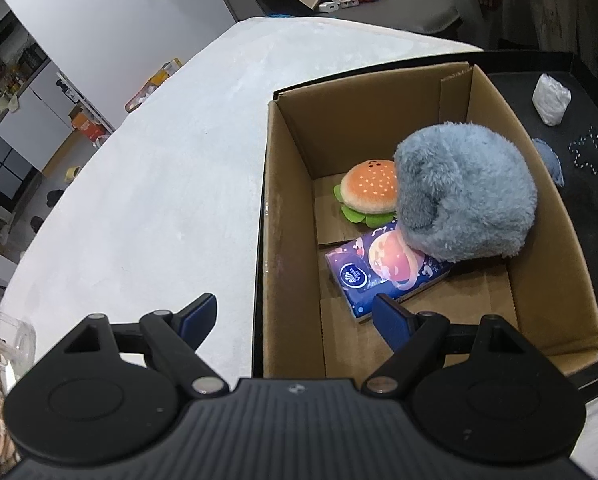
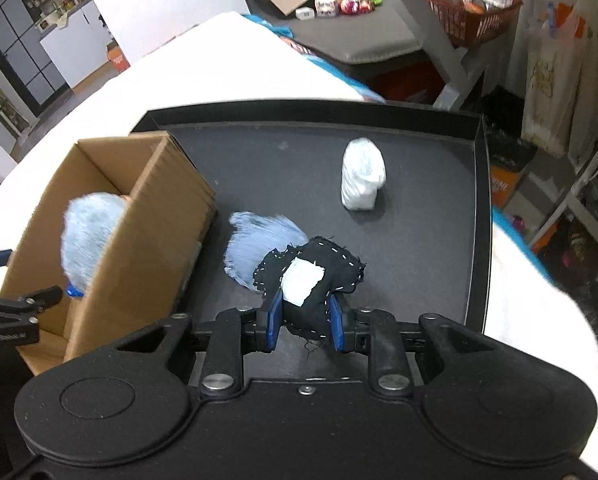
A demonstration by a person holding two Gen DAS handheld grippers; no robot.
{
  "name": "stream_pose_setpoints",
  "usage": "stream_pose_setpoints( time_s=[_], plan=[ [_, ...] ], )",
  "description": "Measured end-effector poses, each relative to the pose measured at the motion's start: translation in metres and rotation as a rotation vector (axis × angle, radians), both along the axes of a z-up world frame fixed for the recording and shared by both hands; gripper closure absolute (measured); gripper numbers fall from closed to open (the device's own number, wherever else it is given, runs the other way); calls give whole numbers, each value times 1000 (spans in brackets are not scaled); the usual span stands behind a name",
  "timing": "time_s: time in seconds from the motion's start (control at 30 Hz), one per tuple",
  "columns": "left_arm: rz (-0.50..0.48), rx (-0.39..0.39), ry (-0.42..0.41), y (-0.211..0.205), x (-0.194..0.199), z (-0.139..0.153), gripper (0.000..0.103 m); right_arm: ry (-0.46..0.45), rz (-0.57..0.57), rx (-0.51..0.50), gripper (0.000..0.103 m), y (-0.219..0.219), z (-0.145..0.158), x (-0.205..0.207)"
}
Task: Organize soft objects
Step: 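Grasp the black stitched plush with the right gripper, then carry the black stitched plush over the box with the right gripper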
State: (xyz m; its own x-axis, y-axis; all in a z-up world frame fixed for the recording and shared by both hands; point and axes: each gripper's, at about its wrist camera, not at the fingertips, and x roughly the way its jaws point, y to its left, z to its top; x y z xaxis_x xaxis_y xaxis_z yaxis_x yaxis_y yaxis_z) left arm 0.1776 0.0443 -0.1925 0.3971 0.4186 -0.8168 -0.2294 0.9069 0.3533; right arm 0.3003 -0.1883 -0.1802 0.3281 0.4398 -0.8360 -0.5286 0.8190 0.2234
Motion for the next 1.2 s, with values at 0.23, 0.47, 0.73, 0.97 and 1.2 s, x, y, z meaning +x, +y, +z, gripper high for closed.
stream_pose_setpoints(
  time_s=[0.23, 0.47, 0.73, 0.97, 1.2],
  plan=[
    [13, -57, -49, 10, -8, 6, 19, -48, 16, 6, 78, 11, 29, -6],
    [16, -96, -72, 16, -11, 7, 19, -89, 40, 8, 78, 29, 54, -12],
    [24, -141, -94, 24, -15, 7, 21, -125, 91, 1, 78, 57, 75, -24],
    [37, -210, -152, 34, -22, 12, 33, -147, 143, -3, 77, 89, 89, -35],
    [41, -264, -148, 42, -22, 7, 47, -161, 170, -17, 77, 115, 93, -43]
  ],
)
